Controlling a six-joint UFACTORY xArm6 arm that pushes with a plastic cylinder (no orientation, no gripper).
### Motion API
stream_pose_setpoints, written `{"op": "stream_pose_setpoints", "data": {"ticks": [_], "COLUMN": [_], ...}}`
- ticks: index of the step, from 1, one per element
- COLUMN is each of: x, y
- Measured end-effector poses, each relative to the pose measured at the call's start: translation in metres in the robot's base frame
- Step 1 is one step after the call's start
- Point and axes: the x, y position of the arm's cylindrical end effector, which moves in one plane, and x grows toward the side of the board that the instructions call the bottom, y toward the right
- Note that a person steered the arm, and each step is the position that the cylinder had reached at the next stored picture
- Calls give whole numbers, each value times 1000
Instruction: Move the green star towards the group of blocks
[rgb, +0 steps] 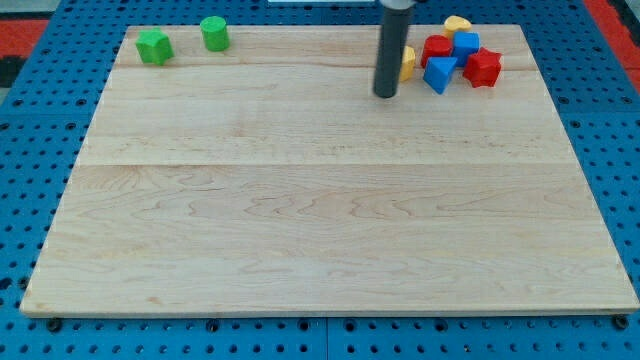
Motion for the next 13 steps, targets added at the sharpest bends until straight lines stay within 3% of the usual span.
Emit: {"op": "stream_pose_setpoints", "data": {"ticks": [3, 4, 5, 6, 7, 8, 10, 12, 13], "x": [52, 51, 52, 46, 4, -31, -35, -88, -103], "y": [-103, -116, -182, -291, -332, -337, -364, -361, -301]}}
